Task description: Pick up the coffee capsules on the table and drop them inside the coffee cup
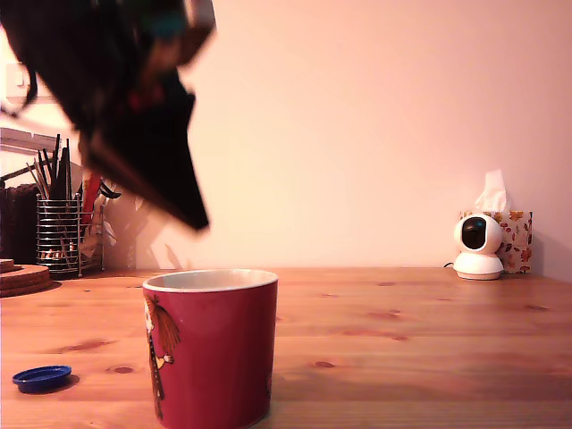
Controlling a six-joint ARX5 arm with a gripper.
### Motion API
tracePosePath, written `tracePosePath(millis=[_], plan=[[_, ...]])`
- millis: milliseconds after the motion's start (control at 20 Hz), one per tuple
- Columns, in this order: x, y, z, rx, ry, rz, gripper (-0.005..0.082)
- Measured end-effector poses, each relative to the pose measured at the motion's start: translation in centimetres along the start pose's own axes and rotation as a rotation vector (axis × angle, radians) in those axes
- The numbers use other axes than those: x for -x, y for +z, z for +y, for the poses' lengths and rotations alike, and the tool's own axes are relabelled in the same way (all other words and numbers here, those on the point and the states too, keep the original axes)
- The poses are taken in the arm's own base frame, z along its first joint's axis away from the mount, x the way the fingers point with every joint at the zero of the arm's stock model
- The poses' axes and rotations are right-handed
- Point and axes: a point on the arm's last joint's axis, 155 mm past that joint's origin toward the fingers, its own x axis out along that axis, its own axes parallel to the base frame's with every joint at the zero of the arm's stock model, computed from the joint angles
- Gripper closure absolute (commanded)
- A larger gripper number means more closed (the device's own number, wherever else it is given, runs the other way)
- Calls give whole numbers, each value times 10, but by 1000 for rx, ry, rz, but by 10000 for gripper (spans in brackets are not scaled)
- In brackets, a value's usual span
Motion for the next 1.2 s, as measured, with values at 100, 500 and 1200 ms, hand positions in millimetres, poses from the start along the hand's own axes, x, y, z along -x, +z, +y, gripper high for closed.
tracePosePath(millis=[100,500,1200], plan=[[10,9,-2,-11,5,-45,793],[39,30,-1,-8,28,-170,793],[129,42,76,122,251,-484,793]])
